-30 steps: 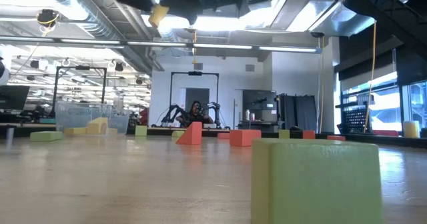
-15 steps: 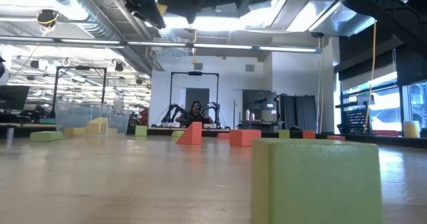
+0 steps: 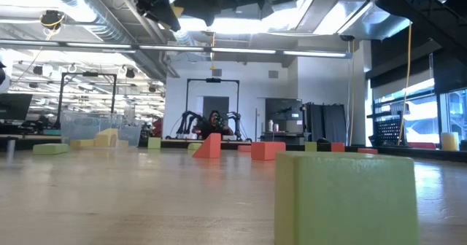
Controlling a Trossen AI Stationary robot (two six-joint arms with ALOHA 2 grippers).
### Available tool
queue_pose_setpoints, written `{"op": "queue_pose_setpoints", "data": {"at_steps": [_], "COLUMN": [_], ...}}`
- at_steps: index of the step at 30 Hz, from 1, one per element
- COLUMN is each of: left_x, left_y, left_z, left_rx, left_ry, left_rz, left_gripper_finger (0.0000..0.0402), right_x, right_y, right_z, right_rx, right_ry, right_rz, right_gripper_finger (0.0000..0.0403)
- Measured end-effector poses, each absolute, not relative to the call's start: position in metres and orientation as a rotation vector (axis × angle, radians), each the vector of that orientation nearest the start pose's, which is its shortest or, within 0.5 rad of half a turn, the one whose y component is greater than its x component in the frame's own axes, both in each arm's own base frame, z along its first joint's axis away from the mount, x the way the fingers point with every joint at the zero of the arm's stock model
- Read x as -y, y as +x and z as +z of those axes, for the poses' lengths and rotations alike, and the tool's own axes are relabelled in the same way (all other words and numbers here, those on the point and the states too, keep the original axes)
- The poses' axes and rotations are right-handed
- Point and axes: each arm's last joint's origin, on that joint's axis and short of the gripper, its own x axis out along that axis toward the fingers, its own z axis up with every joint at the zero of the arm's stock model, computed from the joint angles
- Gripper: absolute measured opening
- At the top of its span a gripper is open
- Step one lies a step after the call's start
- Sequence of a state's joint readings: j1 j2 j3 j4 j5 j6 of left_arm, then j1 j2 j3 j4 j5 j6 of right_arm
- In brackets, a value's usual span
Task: Sort & place blocks by color
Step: Put the yellow block into the transparent bin
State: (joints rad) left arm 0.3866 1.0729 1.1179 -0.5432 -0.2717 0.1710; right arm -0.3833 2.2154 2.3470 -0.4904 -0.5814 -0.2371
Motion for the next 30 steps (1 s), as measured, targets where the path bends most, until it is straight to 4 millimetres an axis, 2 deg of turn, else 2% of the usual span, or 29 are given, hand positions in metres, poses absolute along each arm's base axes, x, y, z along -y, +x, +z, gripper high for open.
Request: {"op": "queue_pose_setpoints", "data": {"at_steps": [7,12,16,23,30], "left_x": [-0.088,-0.085,-0.084,-0.086,-0.092], "left_y": [0.196,0.187,0.173,0.144,0.118], "left_z": [0.361,0.361,0.358,0.349,0.335], "left_rx": [-0.571,-0.595,-0.663,-0.765,-0.883], "left_ry": [0.111,0.077,0.037,-0.130,-0.312], "left_rz": [0.593,0.626,0.746,0.962,1.212], "left_gripper_finger": [0.0113,0.0113,0.0113,0.0113,0.0113], "right_x": [0.172,0.176,0.187,0.203,0.205], "right_y": [0.469,0.468,0.456,0.430,0.415], "right_z": [0.374,0.374,0.382,0.400,0.406], "right_rx": [-0.295,-0.297,-0.299,-0.324,-0.391], "right_ry": [-0.047,-0.041,-0.036,-0.038,-0.107], "right_rz": [0.231,0.229,0.198,0.132,0.065], "right_gripper_finger": [0.0145,0.0148,0.0148,0.0149,0.0150]}}
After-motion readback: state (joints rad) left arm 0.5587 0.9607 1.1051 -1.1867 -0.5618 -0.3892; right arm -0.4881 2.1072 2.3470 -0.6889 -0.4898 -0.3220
